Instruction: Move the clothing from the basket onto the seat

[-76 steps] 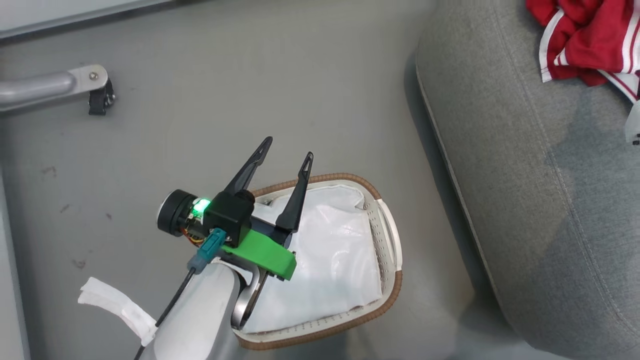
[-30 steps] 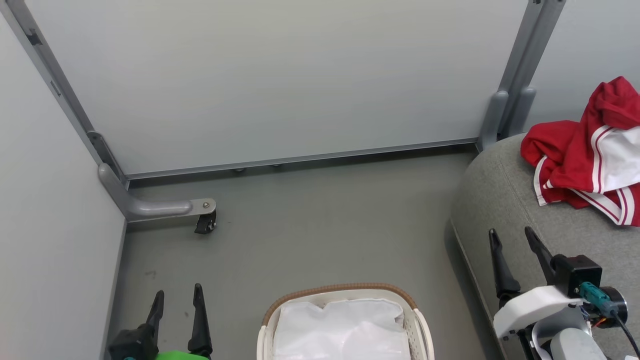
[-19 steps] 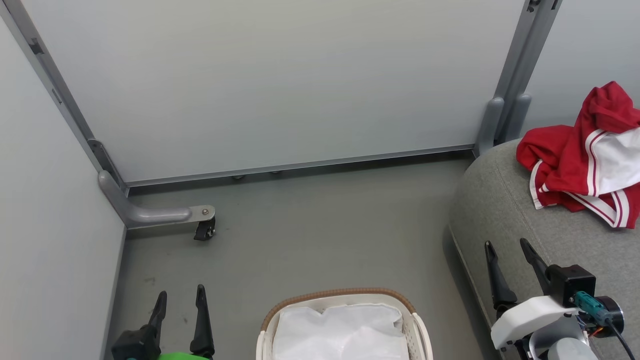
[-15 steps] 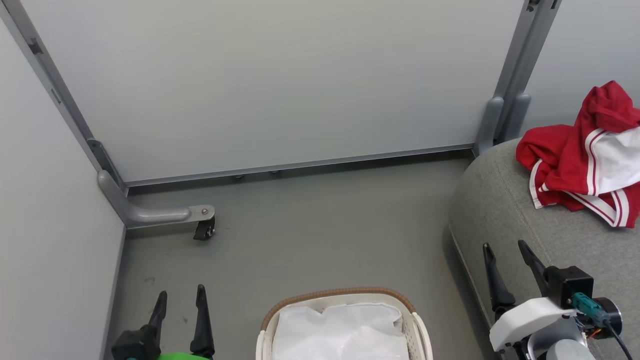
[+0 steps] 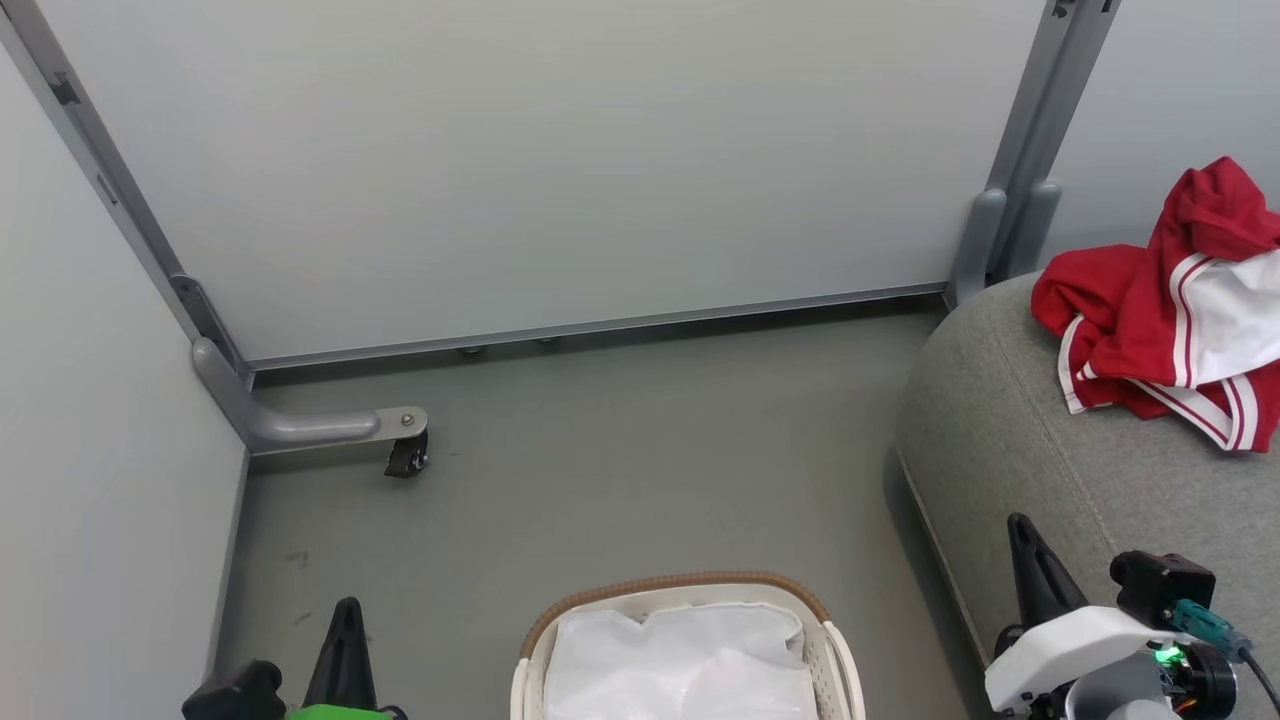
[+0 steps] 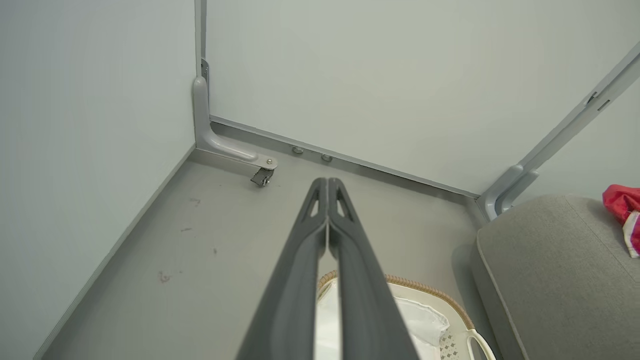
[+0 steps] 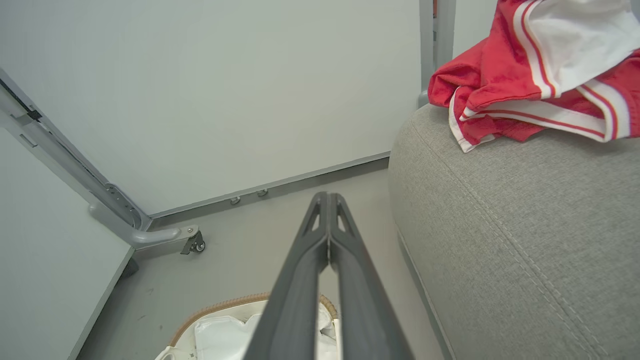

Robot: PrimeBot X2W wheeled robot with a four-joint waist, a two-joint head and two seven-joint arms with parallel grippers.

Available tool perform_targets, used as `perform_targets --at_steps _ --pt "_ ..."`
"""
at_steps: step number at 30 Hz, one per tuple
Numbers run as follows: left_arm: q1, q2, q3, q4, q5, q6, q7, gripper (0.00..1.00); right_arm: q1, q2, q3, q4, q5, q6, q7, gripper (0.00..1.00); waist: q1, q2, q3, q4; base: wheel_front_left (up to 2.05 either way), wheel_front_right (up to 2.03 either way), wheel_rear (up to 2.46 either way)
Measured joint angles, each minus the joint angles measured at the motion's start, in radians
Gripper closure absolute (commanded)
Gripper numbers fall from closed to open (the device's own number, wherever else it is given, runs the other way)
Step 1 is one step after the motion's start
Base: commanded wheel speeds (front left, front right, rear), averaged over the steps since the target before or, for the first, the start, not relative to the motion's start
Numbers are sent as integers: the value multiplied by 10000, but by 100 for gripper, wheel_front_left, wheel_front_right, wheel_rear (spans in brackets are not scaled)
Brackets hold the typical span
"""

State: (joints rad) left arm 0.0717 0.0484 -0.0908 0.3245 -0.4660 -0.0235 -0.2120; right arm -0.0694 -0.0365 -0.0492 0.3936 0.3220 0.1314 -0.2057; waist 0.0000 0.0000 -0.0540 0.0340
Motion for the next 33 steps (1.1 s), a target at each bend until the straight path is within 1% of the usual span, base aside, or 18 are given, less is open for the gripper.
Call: perform_targets --at_steps 13,33 --pt "-237 -2 374 -165 -2196 -207 614 100 -4 -12 -63 -320 2451 -2 566 100 0 0 69 -41 0 0 0" --pt "-645 -4 857 -320 -4729 -416 1327 100 -48 -33 -222 -644 5302 -2 1290 100 0 0 167 -99 0 0 0"
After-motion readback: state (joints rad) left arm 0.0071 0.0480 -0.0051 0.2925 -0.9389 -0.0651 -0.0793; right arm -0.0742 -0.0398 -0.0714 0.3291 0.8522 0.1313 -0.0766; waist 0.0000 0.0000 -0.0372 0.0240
